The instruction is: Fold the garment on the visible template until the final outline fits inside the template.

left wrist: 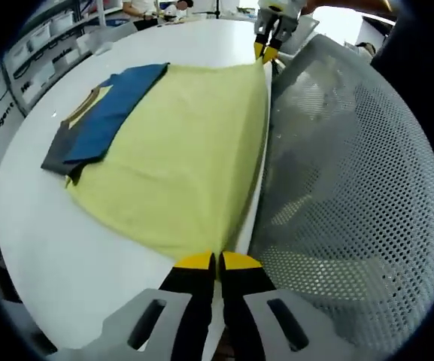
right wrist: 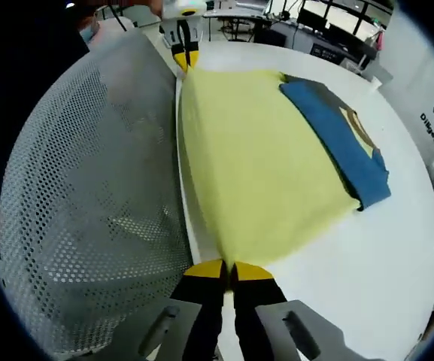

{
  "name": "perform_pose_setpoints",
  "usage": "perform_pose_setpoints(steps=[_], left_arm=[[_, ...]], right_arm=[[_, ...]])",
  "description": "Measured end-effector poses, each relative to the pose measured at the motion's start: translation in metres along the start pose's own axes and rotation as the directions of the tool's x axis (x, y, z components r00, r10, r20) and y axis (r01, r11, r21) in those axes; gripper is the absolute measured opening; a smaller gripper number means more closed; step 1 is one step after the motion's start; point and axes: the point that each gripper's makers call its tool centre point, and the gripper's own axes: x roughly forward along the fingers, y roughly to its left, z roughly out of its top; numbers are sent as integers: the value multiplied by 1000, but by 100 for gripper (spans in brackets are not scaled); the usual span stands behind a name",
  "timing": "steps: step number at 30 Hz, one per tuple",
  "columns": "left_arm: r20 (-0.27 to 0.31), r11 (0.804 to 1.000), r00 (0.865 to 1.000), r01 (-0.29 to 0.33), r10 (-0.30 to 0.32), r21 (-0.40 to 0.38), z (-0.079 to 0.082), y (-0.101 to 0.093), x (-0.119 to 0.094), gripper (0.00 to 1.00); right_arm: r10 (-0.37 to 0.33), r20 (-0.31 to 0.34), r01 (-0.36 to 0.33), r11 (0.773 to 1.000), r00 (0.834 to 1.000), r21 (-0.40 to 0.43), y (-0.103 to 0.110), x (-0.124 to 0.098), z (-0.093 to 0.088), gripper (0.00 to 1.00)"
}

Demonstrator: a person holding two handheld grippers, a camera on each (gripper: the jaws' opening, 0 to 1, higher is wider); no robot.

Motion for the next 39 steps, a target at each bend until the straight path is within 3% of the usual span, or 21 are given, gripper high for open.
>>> perform_pose_setpoints(steps=[5,7,24,33,39], left_arm=[[5,1000,1000,4,-4,9,5,-3,-7,3],[21,998,1000,-12,11,57,10,-4,-12,3],[33,1000,999,-1,0,31,27,-3,-53,3],[5,998,998,64,-64,7,35,-13,-73,2],[13,994,994,109,-109,-3,43,-14,-84,2]], right_arm=[[30,-20,-30,999,999,27,4,-7,0,0],[40,-24,-39,999,999,32,6,-12,1,0],[102,-21,-101,995,995,17,23,-47,15,0],[121,-21,-121,993,992,5,24,-64,23,0],[100,-23,-100,995,995,-16,14,-74,25,0]])
